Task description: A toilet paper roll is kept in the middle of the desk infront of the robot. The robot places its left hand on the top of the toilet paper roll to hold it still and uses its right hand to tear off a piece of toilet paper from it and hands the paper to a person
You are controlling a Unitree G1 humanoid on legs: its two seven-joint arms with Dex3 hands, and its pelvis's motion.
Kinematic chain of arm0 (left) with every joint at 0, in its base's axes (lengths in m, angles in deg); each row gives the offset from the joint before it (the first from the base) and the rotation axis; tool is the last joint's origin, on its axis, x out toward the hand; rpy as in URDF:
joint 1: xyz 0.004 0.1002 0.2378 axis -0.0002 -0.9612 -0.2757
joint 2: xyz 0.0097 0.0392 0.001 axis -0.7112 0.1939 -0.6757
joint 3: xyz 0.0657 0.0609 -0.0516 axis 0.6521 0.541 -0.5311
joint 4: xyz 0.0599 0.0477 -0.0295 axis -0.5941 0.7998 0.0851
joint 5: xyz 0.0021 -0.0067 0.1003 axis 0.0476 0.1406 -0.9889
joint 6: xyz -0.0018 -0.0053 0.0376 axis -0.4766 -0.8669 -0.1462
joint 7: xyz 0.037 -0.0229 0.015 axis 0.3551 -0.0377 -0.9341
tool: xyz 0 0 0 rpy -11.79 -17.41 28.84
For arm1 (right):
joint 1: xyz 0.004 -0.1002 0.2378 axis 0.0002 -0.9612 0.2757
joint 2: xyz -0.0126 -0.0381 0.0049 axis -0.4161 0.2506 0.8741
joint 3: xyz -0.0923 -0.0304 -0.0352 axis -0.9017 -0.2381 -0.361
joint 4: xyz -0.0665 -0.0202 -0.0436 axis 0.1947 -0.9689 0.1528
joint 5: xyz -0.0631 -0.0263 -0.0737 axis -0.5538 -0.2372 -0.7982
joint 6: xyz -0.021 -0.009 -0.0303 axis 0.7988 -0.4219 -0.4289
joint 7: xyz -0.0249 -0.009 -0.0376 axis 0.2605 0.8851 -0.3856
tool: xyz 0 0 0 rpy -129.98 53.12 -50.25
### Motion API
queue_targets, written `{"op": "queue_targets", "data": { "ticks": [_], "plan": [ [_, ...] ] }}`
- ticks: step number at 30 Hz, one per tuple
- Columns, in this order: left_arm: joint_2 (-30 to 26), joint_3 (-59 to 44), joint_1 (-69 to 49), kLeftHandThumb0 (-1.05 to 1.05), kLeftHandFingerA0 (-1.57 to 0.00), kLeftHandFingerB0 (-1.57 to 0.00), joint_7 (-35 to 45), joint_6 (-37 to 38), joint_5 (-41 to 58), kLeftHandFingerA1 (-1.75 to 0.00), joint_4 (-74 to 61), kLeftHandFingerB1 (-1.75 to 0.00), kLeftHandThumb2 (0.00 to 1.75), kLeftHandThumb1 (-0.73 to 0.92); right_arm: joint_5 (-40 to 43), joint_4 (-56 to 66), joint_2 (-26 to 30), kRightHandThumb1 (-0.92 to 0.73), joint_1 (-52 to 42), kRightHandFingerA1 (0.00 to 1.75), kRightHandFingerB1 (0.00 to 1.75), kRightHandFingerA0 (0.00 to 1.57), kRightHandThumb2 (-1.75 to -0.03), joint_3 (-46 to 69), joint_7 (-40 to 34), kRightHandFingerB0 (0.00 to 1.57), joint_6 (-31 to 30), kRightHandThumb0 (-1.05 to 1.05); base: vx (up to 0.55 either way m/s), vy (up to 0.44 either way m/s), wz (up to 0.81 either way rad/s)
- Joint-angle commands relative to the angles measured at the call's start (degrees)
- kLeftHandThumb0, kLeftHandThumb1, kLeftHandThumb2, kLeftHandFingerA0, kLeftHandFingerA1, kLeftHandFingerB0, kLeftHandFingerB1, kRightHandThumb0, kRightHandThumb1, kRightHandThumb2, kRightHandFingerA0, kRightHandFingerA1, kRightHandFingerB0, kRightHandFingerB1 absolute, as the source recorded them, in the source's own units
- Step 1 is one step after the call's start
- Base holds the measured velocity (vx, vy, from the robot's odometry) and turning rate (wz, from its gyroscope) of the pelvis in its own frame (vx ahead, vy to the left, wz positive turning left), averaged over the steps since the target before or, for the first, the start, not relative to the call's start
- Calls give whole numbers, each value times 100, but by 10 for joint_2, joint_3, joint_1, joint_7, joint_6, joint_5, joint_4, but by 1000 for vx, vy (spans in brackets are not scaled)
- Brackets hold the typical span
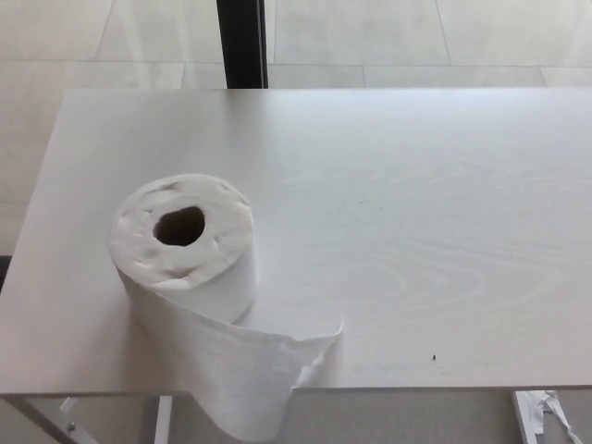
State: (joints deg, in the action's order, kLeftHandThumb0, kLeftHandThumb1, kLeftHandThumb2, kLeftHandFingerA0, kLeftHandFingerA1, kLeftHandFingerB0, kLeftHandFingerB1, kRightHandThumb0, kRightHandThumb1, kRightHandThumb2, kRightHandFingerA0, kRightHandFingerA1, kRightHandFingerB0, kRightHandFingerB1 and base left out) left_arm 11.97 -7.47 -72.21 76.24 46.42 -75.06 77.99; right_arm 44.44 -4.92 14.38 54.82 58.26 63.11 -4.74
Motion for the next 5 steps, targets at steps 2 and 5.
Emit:
{"op": "queue_targets", "data": {
  "ticks": [2,5],
  "plan": [
    [-69,54,21,-74,-93,-59,46,128,21,-87,99,-74,61,71,34,-51,10,-52,2,65,48,28,-90,-83,98,14,78,-69,0,0,0],
    [-77,66,20,-76,-89,-62,39,156,24,-86,116,-74,61,72,48,-64,13,-67,2,64,38,33,-60,-92,100,25,79,-65,0,0,0]
  ]
}}
